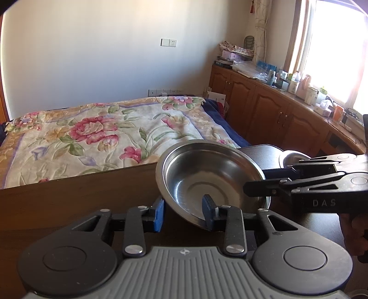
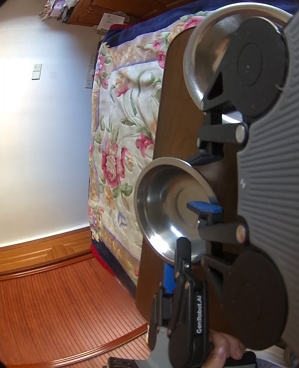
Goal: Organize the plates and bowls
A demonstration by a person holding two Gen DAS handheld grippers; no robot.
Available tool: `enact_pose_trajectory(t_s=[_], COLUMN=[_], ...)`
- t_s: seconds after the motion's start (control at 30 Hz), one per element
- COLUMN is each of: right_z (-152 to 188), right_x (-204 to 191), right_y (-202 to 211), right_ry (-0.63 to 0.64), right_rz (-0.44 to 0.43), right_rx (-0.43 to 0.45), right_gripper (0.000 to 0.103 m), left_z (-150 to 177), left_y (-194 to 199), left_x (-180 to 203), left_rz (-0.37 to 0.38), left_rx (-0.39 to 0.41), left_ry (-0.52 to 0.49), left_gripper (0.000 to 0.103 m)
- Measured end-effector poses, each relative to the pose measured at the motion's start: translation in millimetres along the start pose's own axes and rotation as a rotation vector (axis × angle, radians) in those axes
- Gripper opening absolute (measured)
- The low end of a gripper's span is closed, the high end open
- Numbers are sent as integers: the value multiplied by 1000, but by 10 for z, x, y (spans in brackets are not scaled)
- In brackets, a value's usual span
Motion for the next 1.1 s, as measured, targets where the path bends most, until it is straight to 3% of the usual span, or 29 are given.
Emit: enact_pose_trajectory(t_s=[0.5, 1.1], right_z=[-62, -227], right_x=[-25, -225], right_y=[351, 904], right_ry=[-68, -20], right_rz=[-71, -47], right_rx=[115, 199], right_gripper=[27, 26], left_z=[-135, -299], left_y=[406, 1179], left_x=[102, 440], left_rz=[15, 45], left_rx=[59, 157], left_ry=[-19, -84], left_gripper=[37, 37])
Point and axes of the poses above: each gripper's, at about its wrist camera, not at the fingertips, and y roughly against the way its jaws point, x to its right, z to its underside, the point moved 1 cm from there along -y, roughly the way its jaws point, and after that the axes turned 14 degrees about x, right-handed, at the moved point
